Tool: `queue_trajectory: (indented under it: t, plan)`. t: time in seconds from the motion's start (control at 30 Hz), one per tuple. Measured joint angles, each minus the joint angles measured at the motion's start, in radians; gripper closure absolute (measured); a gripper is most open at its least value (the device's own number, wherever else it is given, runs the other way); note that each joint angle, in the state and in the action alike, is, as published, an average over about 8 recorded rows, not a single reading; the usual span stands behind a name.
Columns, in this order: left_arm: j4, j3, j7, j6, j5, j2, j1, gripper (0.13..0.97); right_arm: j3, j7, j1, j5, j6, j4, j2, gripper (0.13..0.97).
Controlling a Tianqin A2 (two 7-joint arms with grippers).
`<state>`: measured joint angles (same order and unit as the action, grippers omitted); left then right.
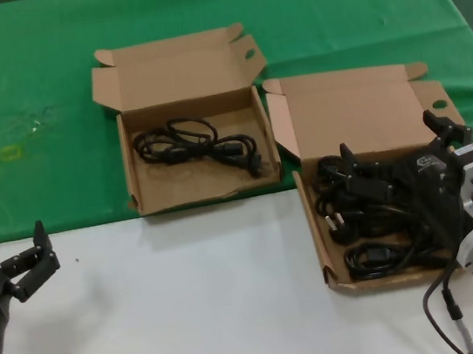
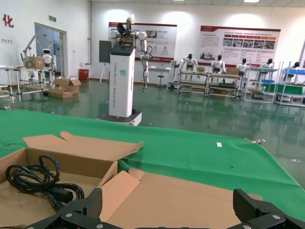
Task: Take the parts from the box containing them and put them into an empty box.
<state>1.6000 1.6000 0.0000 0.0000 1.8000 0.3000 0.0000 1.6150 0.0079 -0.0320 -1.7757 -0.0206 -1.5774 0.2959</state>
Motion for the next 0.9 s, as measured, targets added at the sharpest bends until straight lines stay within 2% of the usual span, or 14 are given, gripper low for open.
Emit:
queue_trajectory:
  t: [0.9]
  plan:
    - [0.000,0.000,0.000,0.000,0.000,0.000,0.000,0.132,0.000,0.000,0.000,0.000,0.000,0.000,0.000,0.129]
